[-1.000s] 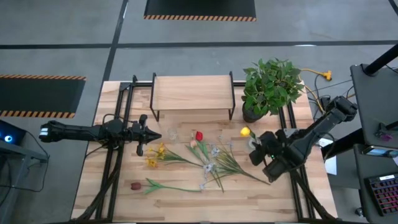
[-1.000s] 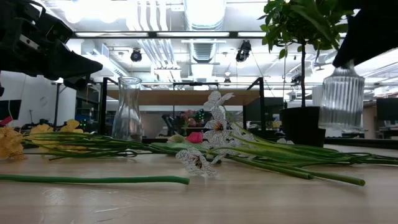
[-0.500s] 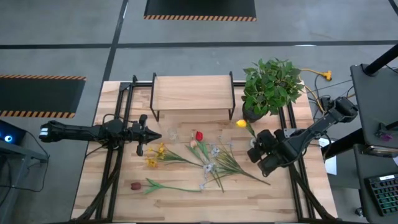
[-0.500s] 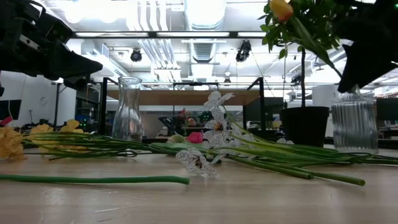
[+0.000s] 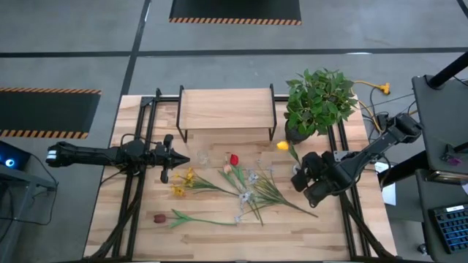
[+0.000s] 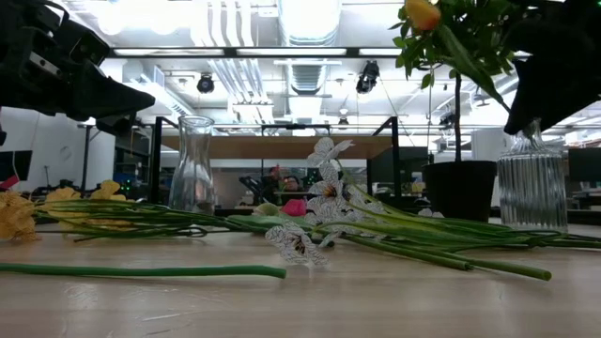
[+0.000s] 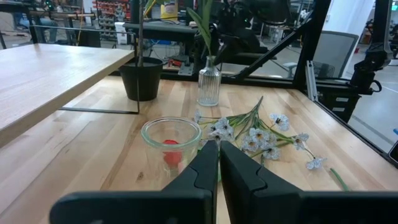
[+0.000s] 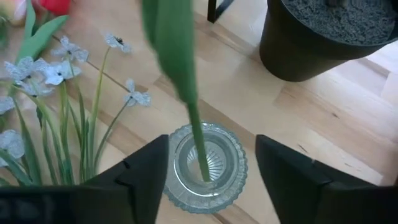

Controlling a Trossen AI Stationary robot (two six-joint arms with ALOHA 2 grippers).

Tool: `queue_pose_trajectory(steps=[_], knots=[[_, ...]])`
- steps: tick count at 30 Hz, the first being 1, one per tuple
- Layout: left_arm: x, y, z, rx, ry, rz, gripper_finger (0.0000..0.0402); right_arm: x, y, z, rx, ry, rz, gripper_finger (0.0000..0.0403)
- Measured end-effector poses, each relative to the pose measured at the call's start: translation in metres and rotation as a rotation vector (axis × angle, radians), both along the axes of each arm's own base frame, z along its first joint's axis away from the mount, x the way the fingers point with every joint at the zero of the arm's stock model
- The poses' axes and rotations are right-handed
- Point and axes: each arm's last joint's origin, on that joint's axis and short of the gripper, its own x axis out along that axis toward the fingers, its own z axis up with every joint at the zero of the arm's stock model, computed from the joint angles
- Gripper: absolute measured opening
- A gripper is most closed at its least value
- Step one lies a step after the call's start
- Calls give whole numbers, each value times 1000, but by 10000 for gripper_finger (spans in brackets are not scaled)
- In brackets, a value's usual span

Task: Pick and place flowers into a vace then onto a shelf
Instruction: Put the white flowers into the right transparent vase

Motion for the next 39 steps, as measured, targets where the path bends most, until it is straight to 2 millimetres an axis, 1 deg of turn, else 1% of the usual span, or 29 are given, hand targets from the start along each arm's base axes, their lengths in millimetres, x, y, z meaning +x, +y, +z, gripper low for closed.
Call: queue_pose_trajectory(steps=[3, 6, 10, 14, 17, 19, 24, 26, 29, 34, 39], knots=[[0, 0, 0, 0, 0, 0, 0, -3, -1, 4, -1, -4, 33, 261], [0, 0, 0, 0, 0, 0, 0, -7, -2, 11, -19, -50, 57, 276], [0, 0, 0, 0, 0, 0, 0, -16, -4, 22, -11, -121, 81, 280], [0, 0, 0, 0, 0, 0, 0, -24, -1, 30, 28, -180, 121, 275], [0, 0, 0, 0, 0, 0, 0, -25, 9, 34, 34, -252, 179, 269], [0, 0, 0, 0, 0, 0, 0, -24, 19, 38, 23, -297, 233, 265], [0, 0, 0, 0, 1, 0, 0, -20, 55, 49, -2, -312, 402, 263], [0, 0, 0, 0, 1, -1, 0, -17, 71, 46, -33, -277, 458, 262], [0, 0, 0, 0, 4, 0, 0, -9, 92, 38, -63, -225, 497, 262], [0, 0, 0, 0, 4, 0, 0, 7, 122, 12, -95, -84, 549, 262], [0, 0, 0, 0, 5, 0, 0, 25, 145, -17, -157, 5, 554, 262]])
